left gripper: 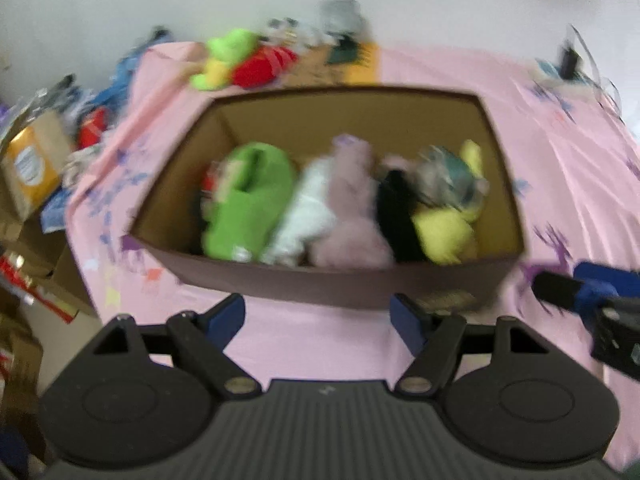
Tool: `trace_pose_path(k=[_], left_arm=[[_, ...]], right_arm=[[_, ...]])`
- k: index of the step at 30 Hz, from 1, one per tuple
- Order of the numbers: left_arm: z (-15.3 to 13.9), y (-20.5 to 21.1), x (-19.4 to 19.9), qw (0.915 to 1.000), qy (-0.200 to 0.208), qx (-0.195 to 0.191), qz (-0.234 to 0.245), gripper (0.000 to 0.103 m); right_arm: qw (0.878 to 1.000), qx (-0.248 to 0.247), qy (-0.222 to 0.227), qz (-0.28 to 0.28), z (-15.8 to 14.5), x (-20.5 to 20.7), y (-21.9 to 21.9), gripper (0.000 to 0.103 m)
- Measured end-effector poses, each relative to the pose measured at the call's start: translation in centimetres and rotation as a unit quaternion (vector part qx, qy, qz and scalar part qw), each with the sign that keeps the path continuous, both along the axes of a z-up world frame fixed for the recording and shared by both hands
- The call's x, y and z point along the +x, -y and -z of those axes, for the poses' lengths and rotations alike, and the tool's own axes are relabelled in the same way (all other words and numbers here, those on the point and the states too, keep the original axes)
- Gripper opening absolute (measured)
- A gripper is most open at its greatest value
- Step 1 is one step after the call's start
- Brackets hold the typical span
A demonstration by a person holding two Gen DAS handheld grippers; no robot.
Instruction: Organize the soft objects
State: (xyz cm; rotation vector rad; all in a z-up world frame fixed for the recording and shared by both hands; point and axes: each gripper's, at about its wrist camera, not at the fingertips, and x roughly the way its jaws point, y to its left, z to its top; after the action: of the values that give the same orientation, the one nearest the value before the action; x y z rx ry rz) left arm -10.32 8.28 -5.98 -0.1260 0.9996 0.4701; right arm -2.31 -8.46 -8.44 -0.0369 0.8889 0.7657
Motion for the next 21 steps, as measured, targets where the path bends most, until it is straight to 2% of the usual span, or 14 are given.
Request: trace_pose_path(k=[2, 5, 10, 12, 18, 21], left_arm=[[0.8, 1.7, 0.6, 0.9989, -0.021, -0.012, 0.041, 0.073], [2.0, 4.7, 1.5, 0.9941, -0.038, -0.014, 0.101, 0.073], [2.8, 8.1, 3.3, 0.981, -0.049, -0.039, 0.184, 0.073], [2.7, 9.2, 3.6, 0.9756, -0.047, -0.036, 0.211, 0.073], [2.4, 10.1, 4.4, 0.9587, -0.041, -0.033, 0.279, 0.073], [2.2, 9.7, 4.4, 0.9531, -0.039, -0.037, 0.298, 0.073]], right_arm=[[1.0, -0.023, 0.0, 0.012, 0.5, 0.2, 1.2, 0.028], [0.998, -0.039, -0.023, 0.035, 1.2, 0.7, 3.5, 0.028], [0.992, -0.074, -0.034, 0.093, 2.1, 1.2, 7.2, 0.028], [0.988, -0.082, -0.042, 0.123, 2.2, 1.2, 8.5, 0.028], [0.973, -0.092, -0.043, 0.206, 1.9, 0.6, 10.6, 0.028], [0.965, -0.096, -0.045, 0.242, 1.9, 0.1, 10.5, 0.028]])
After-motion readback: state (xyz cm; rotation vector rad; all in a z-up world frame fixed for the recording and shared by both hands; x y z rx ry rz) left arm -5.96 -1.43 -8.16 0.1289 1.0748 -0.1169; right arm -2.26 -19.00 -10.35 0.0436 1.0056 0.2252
